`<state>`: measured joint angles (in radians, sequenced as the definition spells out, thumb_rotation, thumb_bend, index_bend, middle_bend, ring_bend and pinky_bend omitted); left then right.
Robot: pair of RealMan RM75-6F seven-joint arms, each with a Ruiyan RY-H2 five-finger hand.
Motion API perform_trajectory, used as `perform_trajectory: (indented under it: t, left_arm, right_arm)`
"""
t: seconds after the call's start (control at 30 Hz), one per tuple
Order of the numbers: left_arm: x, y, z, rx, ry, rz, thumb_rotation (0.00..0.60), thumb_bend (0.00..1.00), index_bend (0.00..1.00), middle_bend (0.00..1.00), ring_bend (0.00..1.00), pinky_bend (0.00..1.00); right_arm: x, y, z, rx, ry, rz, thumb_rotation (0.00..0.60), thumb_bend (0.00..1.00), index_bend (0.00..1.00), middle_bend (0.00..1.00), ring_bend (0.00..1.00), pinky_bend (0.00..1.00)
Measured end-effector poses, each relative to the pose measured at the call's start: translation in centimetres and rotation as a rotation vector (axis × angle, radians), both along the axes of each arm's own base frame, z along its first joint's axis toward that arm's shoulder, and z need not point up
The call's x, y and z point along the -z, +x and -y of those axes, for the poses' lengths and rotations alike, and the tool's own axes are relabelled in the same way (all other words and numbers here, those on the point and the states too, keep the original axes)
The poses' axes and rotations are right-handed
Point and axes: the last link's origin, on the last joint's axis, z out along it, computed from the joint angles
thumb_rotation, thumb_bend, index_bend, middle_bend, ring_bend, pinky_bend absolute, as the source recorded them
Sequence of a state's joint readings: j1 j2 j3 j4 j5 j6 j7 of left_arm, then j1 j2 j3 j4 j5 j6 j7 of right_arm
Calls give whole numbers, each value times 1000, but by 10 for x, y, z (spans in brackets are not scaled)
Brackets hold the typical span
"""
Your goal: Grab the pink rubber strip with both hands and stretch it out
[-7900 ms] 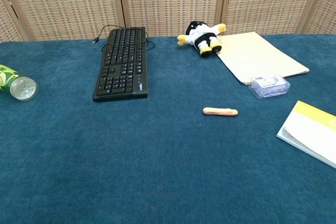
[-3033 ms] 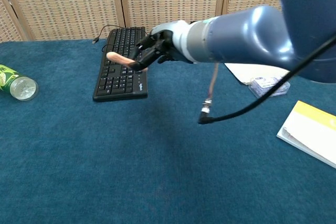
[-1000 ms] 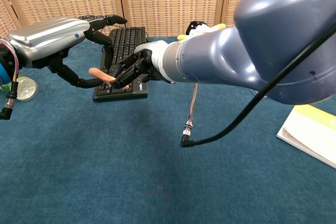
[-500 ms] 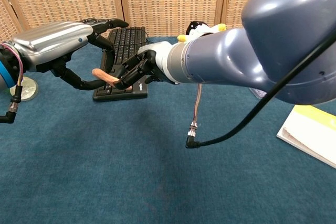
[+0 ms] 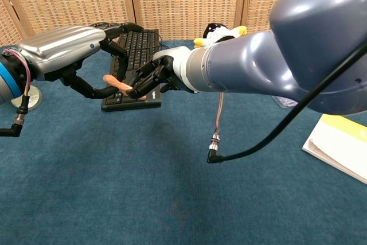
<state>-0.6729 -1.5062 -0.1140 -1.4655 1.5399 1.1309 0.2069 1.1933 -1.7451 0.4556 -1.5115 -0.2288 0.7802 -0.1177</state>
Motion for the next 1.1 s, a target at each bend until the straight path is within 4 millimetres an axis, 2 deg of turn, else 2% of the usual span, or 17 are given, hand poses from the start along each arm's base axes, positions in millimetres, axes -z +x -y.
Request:
perform_trajectory:
  t: [0.3,0.6,1.1]
  left_arm:
    - [4,2,-1,-17,-16,21,600,440,827,0,0,0]
    - [4,4,-3,-18,0,25,600,444,846,0,0,0]
    - [-12,15,-3,9,27,46,600,449,851,0,0,0]
  right_arm:
    - [-3,-5,2,3,-7,-7,600,588,693,116,0,0]
    - [-7,-14,7,10,-21,-17,600,588,736,121,0,0]
    - [-14,-39,11,41,-40,-45,600,588,761,130,0,0]
